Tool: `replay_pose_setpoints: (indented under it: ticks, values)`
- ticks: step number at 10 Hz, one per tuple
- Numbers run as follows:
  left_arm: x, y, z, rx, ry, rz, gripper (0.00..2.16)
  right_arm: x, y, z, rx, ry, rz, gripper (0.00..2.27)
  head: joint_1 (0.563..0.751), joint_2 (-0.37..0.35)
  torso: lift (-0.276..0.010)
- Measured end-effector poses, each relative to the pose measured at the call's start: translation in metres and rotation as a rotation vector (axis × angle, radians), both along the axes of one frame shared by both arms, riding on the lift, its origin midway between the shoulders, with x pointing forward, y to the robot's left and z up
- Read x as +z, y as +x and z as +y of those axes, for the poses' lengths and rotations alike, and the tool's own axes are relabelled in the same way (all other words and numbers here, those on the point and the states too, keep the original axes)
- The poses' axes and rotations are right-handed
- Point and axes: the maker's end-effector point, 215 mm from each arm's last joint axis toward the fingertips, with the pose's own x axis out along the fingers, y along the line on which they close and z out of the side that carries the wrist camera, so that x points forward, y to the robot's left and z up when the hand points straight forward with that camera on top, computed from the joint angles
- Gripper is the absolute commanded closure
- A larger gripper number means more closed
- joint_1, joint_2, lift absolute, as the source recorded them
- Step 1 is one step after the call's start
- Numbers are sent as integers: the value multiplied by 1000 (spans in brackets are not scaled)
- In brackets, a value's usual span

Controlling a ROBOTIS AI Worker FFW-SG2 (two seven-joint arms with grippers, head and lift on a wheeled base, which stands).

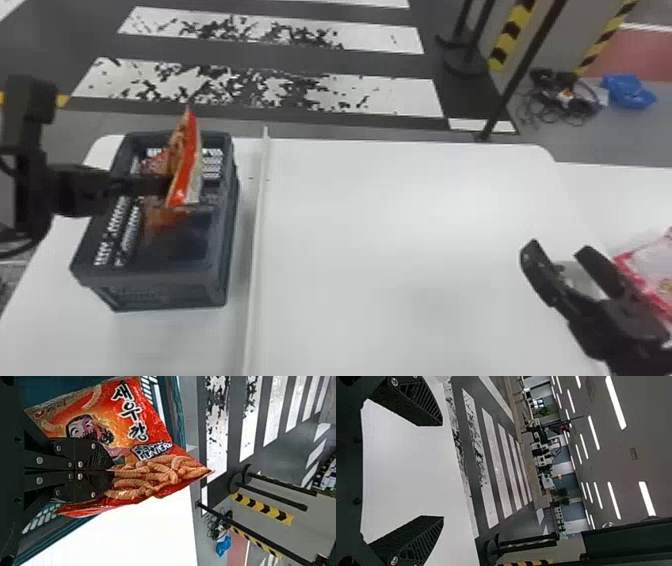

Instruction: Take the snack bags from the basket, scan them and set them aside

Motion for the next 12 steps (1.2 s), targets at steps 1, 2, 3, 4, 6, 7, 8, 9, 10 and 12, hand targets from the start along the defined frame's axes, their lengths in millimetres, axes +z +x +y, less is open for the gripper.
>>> replay_pose_setpoints:
  ticks: [1,2,3,4,6,7,8,9,10,12]
  values:
    - [7,-1,-7,-5,-14,-19,2061,0,0,-3,-11,-3,0,87,695,-120,-75]
    - [13,-4,-15,-12,-29,-28,2061,1,0,-8,-24,-9,0,87,695,-138,-75]
    - [17,-6,-20,-12,-36,-33,2061,2,-1,-10,-28,-12,-1,87,695,-145,-75]
    - [24,-8,-24,-13,-48,-44,2061,3,-1,-11,-29,-14,-1,87,695,-154,-75]
    - [37,-12,-29,2,-92,-67,2061,4,1,-10,-28,-12,-5,87,695,-163,-75]
    - [45,-12,-33,10,-125,-80,2061,4,1,-10,-29,-10,-7,87,695,-165,-75]
    - [49,-13,-35,17,-146,-83,2061,5,2,-9,-30,-10,-7,87,695,-168,-75]
    - [54,-12,-38,17,-169,-85,2061,5,2,-9,-30,-10,-7,87,695,-173,-75]
    - [59,-11,-43,15,-187,-88,2061,4,3,-9,-32,-10,-4,87,695,-178,-75]
    - [70,-6,-51,4,-216,-98,2061,3,3,-9,-38,-6,-2,87,695,-187,-75]
